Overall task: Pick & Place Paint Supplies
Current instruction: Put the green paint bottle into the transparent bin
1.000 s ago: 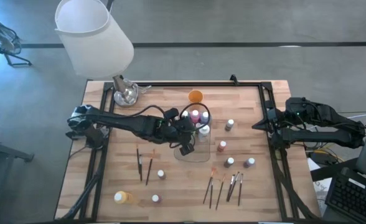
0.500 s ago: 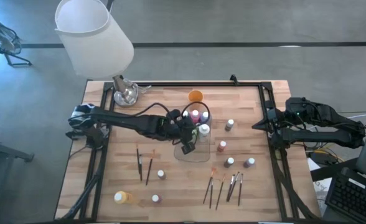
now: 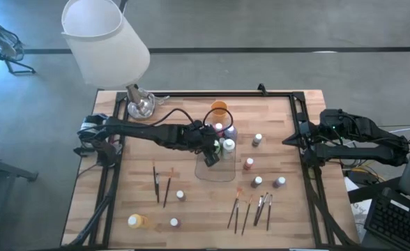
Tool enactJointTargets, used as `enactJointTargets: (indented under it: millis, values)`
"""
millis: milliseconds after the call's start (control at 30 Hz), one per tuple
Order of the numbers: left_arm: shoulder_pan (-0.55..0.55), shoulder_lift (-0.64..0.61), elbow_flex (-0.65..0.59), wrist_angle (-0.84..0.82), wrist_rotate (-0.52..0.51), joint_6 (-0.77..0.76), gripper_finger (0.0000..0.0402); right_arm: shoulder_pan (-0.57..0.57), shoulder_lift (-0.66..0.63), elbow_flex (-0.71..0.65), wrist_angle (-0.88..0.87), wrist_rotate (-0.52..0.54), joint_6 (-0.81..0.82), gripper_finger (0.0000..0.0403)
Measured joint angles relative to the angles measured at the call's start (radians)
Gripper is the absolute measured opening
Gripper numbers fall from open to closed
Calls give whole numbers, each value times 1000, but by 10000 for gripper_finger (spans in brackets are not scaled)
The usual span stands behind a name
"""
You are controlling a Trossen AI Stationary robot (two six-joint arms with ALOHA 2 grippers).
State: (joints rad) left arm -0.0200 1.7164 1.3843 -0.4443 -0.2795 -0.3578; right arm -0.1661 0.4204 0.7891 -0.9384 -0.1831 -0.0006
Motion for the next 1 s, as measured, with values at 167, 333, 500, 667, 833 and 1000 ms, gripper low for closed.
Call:
enactJointTargets:
  millis: [167,333,500,667,833,1000]
  values:
    - [1,0,-4,21,-1,14,128,0,0,0,0,0,0,8]
    - [3,0,-4,34,-1,31,128,0,0,0,0,0,0,8]
    - [3,1,-14,73,-1,53,128,0,0,0,0,0,0,8]
    - [7,2,-41,95,10,56,128,0,0,0,0,0,0,8]
    - [7,1,-70,144,11,82,129,0,0,0,0,0,0,8]
    - [8,0,-76,154,12,105,130,0,0,0,0,0,0,8]
